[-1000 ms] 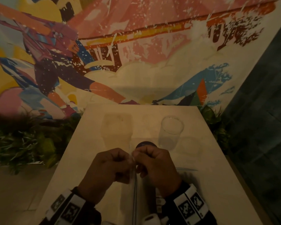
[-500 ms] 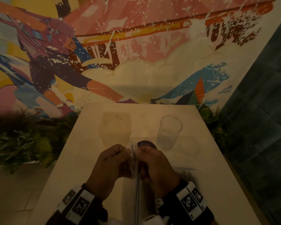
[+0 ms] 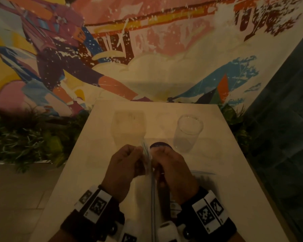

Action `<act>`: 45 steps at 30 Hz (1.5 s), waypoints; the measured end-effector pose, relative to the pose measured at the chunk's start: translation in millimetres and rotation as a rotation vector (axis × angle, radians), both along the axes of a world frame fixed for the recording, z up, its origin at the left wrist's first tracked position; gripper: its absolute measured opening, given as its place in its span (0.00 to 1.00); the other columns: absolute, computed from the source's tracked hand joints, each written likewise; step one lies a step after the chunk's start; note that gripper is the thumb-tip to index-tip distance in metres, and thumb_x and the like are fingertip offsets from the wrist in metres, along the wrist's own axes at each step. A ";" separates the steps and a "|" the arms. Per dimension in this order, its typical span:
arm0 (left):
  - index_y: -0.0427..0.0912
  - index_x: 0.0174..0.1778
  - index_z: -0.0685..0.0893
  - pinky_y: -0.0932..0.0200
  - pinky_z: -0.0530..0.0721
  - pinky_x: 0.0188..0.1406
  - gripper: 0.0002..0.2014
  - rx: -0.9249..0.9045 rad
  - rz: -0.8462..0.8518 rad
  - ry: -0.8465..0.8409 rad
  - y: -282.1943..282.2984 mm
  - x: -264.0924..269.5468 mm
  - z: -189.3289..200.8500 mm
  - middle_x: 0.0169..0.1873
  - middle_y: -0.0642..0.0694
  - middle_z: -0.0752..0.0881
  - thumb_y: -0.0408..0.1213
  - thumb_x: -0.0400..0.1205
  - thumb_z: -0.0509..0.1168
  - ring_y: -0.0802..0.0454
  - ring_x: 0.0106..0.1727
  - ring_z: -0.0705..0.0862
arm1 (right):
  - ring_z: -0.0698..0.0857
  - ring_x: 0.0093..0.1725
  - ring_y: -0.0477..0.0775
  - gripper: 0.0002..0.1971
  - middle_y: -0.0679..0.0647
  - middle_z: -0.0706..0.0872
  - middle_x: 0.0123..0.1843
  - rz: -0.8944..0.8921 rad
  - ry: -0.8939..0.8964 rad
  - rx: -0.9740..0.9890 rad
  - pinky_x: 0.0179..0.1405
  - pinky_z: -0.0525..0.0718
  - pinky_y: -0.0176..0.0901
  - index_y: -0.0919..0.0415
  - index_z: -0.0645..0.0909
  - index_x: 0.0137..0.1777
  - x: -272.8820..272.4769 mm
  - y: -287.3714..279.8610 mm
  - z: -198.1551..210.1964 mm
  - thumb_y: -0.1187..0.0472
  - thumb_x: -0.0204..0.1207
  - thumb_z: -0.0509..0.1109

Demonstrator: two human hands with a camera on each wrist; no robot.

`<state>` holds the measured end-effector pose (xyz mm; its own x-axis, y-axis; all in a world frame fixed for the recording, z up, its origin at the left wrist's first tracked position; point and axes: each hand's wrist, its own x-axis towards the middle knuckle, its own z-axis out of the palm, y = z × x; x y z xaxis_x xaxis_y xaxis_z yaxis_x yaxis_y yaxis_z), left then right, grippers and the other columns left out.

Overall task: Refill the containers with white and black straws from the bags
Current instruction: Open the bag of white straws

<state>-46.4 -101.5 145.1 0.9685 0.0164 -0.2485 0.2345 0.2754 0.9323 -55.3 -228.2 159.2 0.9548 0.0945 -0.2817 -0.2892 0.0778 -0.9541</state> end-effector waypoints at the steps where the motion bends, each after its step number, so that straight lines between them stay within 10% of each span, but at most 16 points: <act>1: 0.32 0.39 0.77 0.58 0.85 0.26 0.10 0.044 0.012 -0.025 1.1 1.7 2.0 0.28 0.39 0.83 0.32 0.85 0.59 0.50 0.26 0.83 | 0.72 0.17 0.44 0.10 0.45 0.76 0.19 0.039 -0.062 -0.106 0.16 0.69 0.34 0.60 0.78 0.38 -1.8 -2.5 0.1 0.57 0.79 0.68; 5: 0.34 0.45 0.77 0.58 0.86 0.26 0.04 0.079 0.019 -0.071 4.2 3.3 12.3 0.30 0.39 0.83 0.31 0.82 0.64 0.49 0.26 0.86 | 0.76 0.16 0.41 0.10 0.45 0.79 0.18 0.047 -0.185 -0.286 0.17 0.71 0.32 0.58 0.80 0.34 -3.6 -10.0 -7.1 0.64 0.77 0.71; 10: 0.27 0.44 0.81 0.53 0.87 0.31 0.23 0.312 -0.315 0.031 2.9 -3.9 12.9 0.35 0.28 0.87 0.48 0.71 0.70 0.41 0.30 0.87 | 0.79 0.20 0.49 0.07 0.54 0.84 0.24 -0.005 -0.135 -0.130 0.22 0.77 0.38 0.73 0.83 0.44 -4.1 -9.9 -7.9 0.68 0.79 0.67; 13: 0.32 0.38 0.82 0.56 0.86 0.28 0.13 0.216 -0.339 0.029 3.6 -6.8 12.6 0.33 0.32 0.87 0.40 0.81 0.64 0.45 0.27 0.85 | 0.82 0.30 0.60 0.08 0.63 0.86 0.32 -0.011 -0.077 -0.065 0.34 0.81 0.52 0.74 0.84 0.46 -4.0 -12.3 -12.6 0.67 0.79 0.68; 19: 0.42 0.22 0.80 0.52 0.86 0.29 0.21 -0.019 -0.122 0.068 14.0 -4.1 2.5 0.28 0.40 0.83 0.31 0.83 0.59 0.42 0.30 0.84 | 0.76 0.23 0.48 0.13 0.56 0.76 0.30 -0.046 0.076 0.085 0.21 0.74 0.38 0.63 0.74 0.36 -3.1 -21.0 -18.6 0.65 0.84 0.59; 26: 0.35 0.41 0.76 0.55 0.85 0.25 0.11 0.090 -0.034 0.073 14.1 -12.3 3.2 0.33 0.40 0.85 0.40 0.84 0.61 0.45 0.28 0.84 | 0.80 0.26 0.50 0.15 0.55 0.84 0.33 0.162 0.067 -0.154 0.25 0.78 0.41 0.62 0.82 0.46 -16.2 -18.1 -7.0 0.49 0.77 0.69; 31: 0.31 0.44 0.80 0.51 0.87 0.30 0.24 0.417 -0.312 0.076 9.3 -21.0 10.2 0.31 0.33 0.86 0.52 0.70 0.70 0.39 0.30 0.85 | 0.81 0.24 0.49 0.07 0.54 0.86 0.30 0.167 -0.054 -0.230 0.29 0.81 0.47 0.64 0.83 0.41 -17.1 -12.1 -13.5 0.64 0.80 0.68; 35: 0.34 0.31 0.79 0.56 0.85 0.25 0.13 0.316 -0.292 0.067 15.5 -23.7 12.0 0.25 0.39 0.83 0.34 0.82 0.63 0.47 0.24 0.84 | 0.84 0.34 0.61 0.05 0.66 0.86 0.38 0.174 -0.043 -0.200 0.38 0.86 0.58 0.62 0.83 0.43 -18.3 -16.4 -17.5 0.63 0.79 0.68; 38: 0.42 0.21 0.79 0.56 0.83 0.21 0.21 0.183 -0.072 0.054 41.3 -15.8 10.0 0.22 0.41 0.82 0.26 0.82 0.59 0.45 0.25 0.84 | 0.83 0.32 0.54 0.07 0.57 0.86 0.33 -0.004 0.040 -0.122 0.30 0.84 0.44 0.64 0.84 0.40 -17.1 -37.0 -20.7 0.66 0.80 0.67; 45: 0.33 0.37 0.84 0.54 0.85 0.29 0.23 0.422 -0.447 0.109 19.5 -21.5 16.5 0.31 0.33 0.88 0.54 0.75 0.65 0.41 0.30 0.86 | 0.87 0.36 0.59 0.05 0.61 0.88 0.38 0.116 -0.162 -0.259 0.42 0.88 0.56 0.59 0.84 0.39 -25.7 -27.0 -26.0 0.65 0.76 0.72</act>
